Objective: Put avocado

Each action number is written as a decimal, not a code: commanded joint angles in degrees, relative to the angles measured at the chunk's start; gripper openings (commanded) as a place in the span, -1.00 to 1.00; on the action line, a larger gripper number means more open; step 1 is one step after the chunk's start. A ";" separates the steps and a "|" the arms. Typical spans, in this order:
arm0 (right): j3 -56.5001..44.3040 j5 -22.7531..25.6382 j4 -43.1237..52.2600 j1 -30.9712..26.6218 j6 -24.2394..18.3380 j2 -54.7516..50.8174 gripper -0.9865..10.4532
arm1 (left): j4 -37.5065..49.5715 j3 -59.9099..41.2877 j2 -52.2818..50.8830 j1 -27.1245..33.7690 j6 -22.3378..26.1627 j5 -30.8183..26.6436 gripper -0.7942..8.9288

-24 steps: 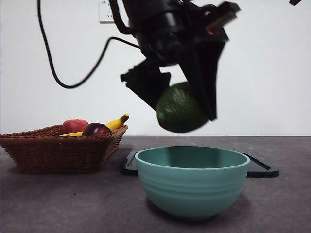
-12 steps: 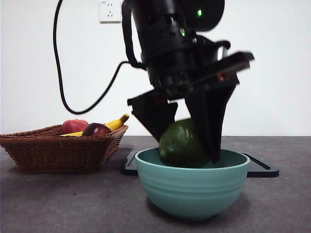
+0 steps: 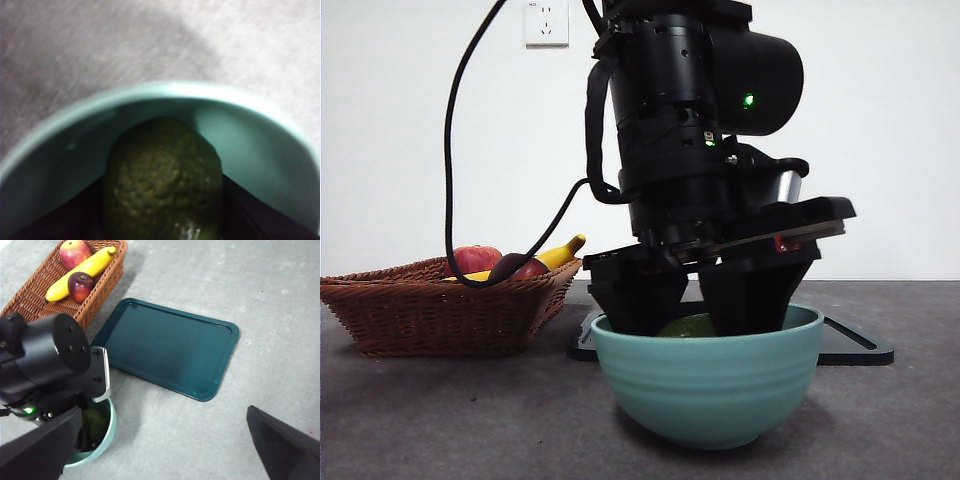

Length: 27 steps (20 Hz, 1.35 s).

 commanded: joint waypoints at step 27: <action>1.11 -0.07 0.17 0.17 -0.24 0.31 0.15 | -14.47 10.36 -14.47 -2.05 5.57 0.26 0.13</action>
